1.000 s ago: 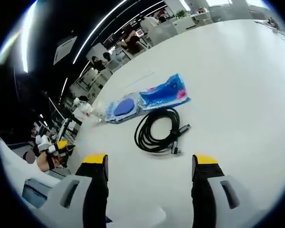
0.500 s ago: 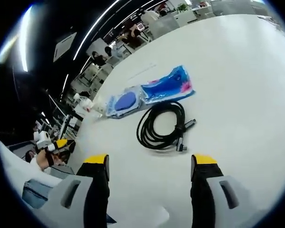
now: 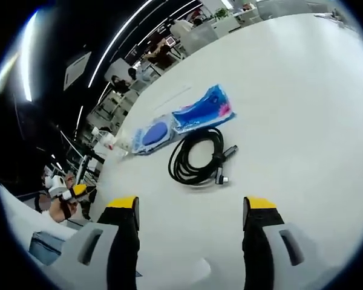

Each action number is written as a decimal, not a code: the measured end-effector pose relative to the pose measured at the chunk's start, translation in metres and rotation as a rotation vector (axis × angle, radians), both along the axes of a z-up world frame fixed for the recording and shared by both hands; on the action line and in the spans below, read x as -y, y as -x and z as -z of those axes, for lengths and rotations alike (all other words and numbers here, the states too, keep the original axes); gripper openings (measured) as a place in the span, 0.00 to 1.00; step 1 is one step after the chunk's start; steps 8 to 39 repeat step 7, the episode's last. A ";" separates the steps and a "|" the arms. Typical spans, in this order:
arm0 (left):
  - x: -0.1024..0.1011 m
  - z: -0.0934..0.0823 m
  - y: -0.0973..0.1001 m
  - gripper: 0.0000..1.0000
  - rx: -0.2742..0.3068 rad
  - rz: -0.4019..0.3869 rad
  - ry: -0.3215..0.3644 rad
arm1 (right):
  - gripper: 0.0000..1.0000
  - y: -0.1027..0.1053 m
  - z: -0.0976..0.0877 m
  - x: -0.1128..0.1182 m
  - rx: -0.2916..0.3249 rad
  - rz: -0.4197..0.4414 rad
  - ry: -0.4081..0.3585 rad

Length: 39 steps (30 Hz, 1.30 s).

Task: Arrange the tabletop items into an orderly group along one side of the table until the central work area is clear of visible clutter.

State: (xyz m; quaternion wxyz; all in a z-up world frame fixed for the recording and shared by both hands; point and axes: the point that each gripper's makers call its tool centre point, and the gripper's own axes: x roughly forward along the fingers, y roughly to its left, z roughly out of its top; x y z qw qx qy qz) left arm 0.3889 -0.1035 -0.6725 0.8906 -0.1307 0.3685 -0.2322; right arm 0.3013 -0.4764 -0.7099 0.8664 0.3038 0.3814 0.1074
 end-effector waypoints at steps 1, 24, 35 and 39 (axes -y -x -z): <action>0.001 0.001 0.001 0.80 -0.002 0.001 -0.001 | 0.69 0.000 0.000 0.000 0.000 0.001 -0.001; 0.008 0.004 0.007 0.80 -0.012 0.011 0.004 | 0.69 0.001 -0.001 -0.003 0.001 0.004 -0.007; 0.008 0.004 0.007 0.80 -0.012 0.011 0.004 | 0.69 0.001 -0.001 -0.003 0.001 0.004 -0.007; 0.008 0.004 0.007 0.80 -0.012 0.011 0.004 | 0.69 0.001 -0.001 -0.003 0.001 0.004 -0.007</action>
